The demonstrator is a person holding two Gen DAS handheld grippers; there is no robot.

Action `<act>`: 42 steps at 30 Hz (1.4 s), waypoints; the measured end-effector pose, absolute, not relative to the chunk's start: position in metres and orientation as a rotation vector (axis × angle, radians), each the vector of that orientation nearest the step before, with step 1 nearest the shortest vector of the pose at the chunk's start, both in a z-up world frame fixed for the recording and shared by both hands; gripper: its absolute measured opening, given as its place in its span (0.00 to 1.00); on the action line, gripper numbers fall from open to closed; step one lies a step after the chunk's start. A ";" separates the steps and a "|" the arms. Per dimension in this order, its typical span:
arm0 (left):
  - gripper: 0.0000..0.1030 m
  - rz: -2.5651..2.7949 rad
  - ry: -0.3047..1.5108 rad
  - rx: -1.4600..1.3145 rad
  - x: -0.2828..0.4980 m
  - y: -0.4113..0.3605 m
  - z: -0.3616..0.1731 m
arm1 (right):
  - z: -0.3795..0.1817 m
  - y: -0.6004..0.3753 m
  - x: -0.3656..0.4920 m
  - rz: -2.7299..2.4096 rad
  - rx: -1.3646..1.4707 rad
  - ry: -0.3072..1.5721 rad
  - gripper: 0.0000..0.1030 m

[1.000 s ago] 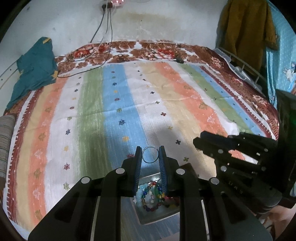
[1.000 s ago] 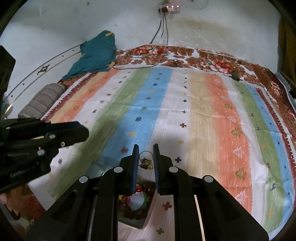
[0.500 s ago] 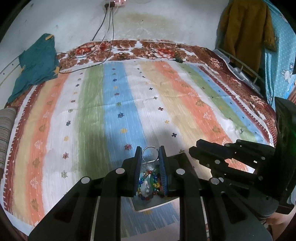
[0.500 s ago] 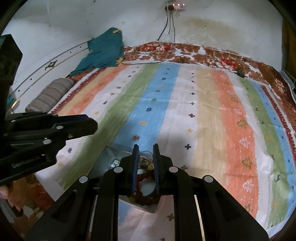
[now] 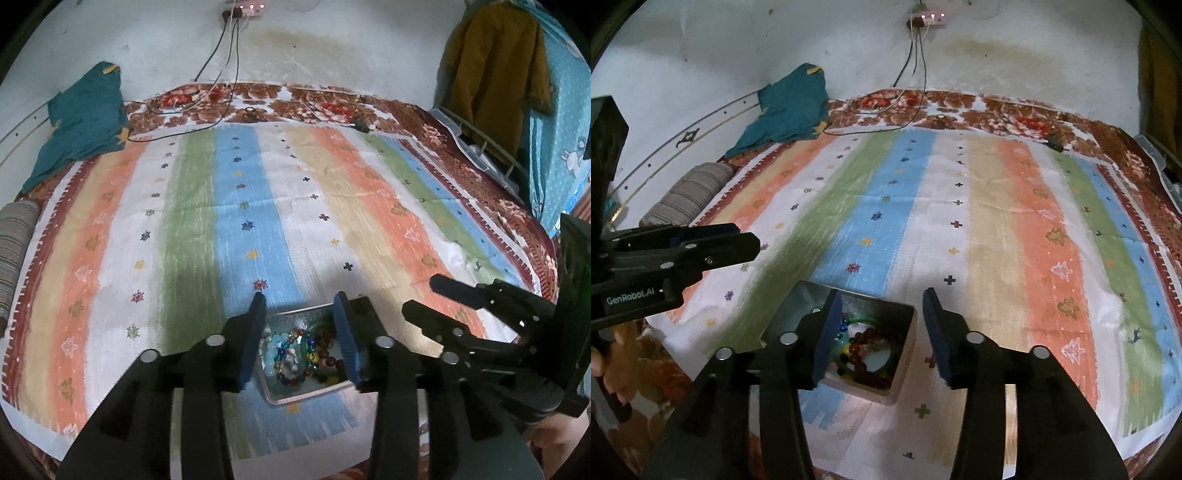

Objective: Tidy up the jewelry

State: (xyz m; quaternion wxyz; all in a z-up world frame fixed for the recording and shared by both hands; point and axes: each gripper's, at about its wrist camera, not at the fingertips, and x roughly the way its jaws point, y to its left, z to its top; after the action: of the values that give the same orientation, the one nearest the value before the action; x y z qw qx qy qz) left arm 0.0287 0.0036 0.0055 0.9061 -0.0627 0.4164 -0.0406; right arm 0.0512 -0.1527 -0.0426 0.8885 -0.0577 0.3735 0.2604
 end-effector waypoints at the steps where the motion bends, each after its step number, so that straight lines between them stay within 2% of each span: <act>1: 0.47 -0.083 0.857 -0.125 0.027 0.003 0.006 | -0.042 -0.154 0.049 0.538 -0.122 0.770 0.52; 3: 0.50 -0.089 0.856 -0.112 0.021 0.000 0.006 | -0.041 -0.157 0.044 0.532 -0.127 0.762 0.57; 5: 0.60 -0.090 0.858 -0.102 0.016 -0.002 0.005 | -0.039 -0.162 0.040 0.531 -0.120 0.757 0.60; 13: 0.80 -0.084 0.863 -0.075 -0.002 -0.002 0.003 | -0.034 -0.176 0.026 0.517 -0.104 0.729 0.74; 18: 0.94 -0.089 0.852 -0.072 -0.009 -0.003 0.004 | -0.032 -0.181 0.017 0.514 -0.114 0.711 0.86; 24: 0.94 -0.083 0.847 -0.060 -0.012 -0.004 0.004 | -0.031 -0.186 0.011 0.528 -0.106 0.699 0.91; 42: 0.94 -0.074 0.824 -0.039 -0.022 -0.002 0.005 | -0.030 -0.190 0.008 0.537 -0.083 0.687 0.92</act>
State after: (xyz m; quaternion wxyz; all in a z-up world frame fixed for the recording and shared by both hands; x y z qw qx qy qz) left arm -0.0221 -0.0024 0.0051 0.9156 -0.0191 0.4001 -0.0358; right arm 0.0081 -0.1896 -0.0297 0.9057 -0.0404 0.3324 0.2600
